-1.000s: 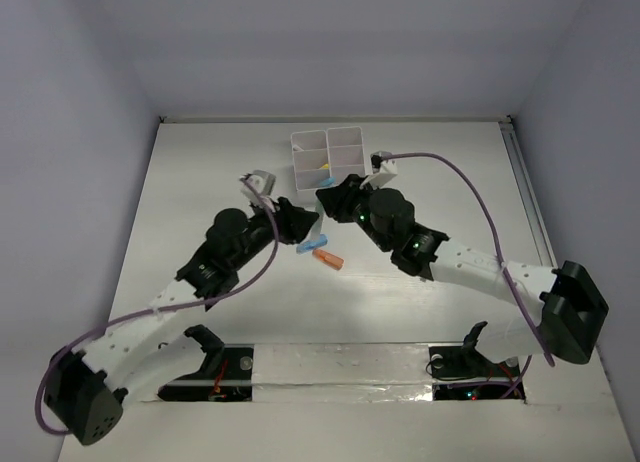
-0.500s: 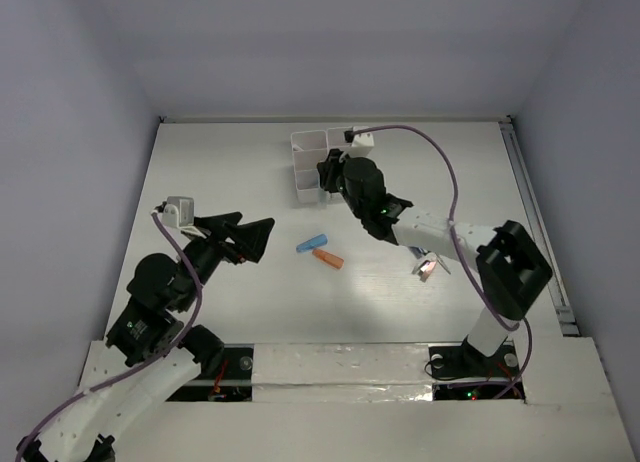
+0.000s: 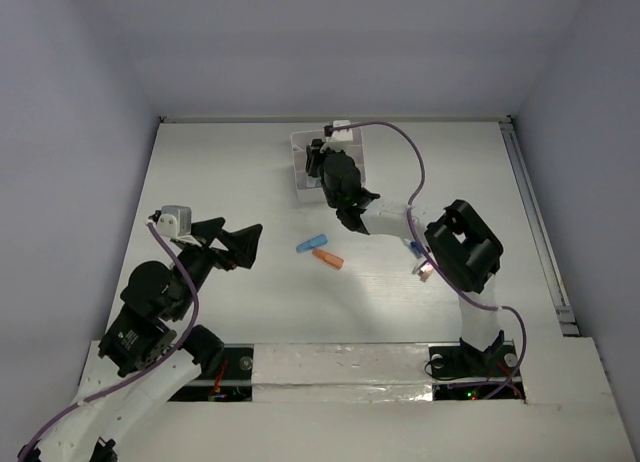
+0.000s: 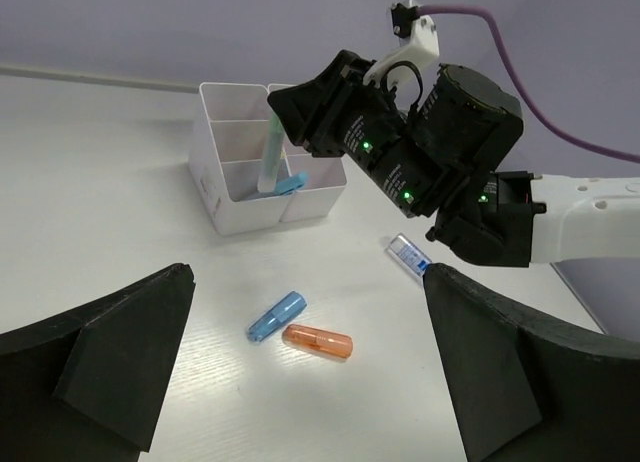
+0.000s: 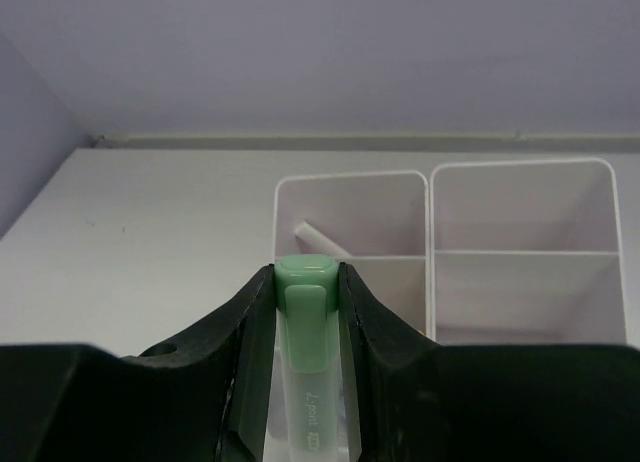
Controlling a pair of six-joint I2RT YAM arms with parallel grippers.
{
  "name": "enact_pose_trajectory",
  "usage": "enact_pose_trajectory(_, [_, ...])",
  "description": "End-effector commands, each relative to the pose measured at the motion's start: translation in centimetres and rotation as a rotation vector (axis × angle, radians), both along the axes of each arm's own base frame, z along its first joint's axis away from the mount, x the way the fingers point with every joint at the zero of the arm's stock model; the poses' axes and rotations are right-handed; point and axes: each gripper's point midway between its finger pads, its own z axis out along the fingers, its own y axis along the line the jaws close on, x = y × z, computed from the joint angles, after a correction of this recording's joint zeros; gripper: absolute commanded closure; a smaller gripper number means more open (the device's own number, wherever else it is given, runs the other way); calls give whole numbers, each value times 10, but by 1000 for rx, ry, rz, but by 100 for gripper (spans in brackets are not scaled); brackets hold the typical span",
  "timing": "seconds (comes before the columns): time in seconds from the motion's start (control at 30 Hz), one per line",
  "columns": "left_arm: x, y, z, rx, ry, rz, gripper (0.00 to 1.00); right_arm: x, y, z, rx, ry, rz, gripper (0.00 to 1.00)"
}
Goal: Sort the stationery into containers
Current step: Place the pen in the storage box.
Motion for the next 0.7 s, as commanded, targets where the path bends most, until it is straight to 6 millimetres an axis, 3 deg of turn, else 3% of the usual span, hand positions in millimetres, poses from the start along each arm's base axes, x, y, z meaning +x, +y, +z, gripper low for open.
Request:
enact_pose_trajectory(0.0, [4,-1,6,17,-24,0,1,14,-2,38,85,-116,-59,100])
enact_pose_trajectory(0.3, [4,-1,6,23,-35,-11,1,25,-3,11,54,-107,-87,100])
enact_pose_trajectory(0.57, [8,-1,4,31,-28,-6,1,21,-1,-3,43,-114,-55,100])
enact_pose_trajectory(0.6, [9,1,4,32,-28,2,1,18,-2,1,51,-119,-50,95])
enact_pose_trajectory(0.63, [10,-1,3,33,-25,-3,1,16,-4,-3,49,-112,-48,82])
enact_pose_trajectory(0.67, [9,-1,4,32,-28,-7,1,14,-5,-3,46,-107,-46,76])
